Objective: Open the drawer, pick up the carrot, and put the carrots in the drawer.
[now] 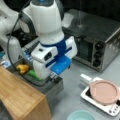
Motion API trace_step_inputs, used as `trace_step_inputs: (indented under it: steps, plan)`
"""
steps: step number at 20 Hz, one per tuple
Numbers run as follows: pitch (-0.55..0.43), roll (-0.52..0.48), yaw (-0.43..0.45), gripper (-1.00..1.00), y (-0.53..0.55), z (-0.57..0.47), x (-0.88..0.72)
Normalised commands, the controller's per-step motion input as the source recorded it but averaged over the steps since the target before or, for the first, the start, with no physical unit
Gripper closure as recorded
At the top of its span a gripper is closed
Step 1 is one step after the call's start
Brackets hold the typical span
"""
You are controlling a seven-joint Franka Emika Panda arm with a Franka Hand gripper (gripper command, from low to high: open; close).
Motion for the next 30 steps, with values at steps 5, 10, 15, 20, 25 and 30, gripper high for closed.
trace_step_inputs:
  steps: [5,10,15,20,25,30]
  plan:
    - [0.237,0.012,0.113,-1.0,-0.16,0.14,0.41]
    - [0.252,0.005,0.118,-1.0,-0.19,0.12,0.54]
    - [0.255,0.002,0.125,-1.0,-0.26,0.09,0.65]
    - [0.222,-0.005,0.11,-1.0,-0.22,0.07,0.48]
    - [0.237,-0.011,0.106,-1.0,-0.18,0.07,0.3]
    - [0.274,-0.029,0.111,-1.0,-0.19,0.0,0.33]
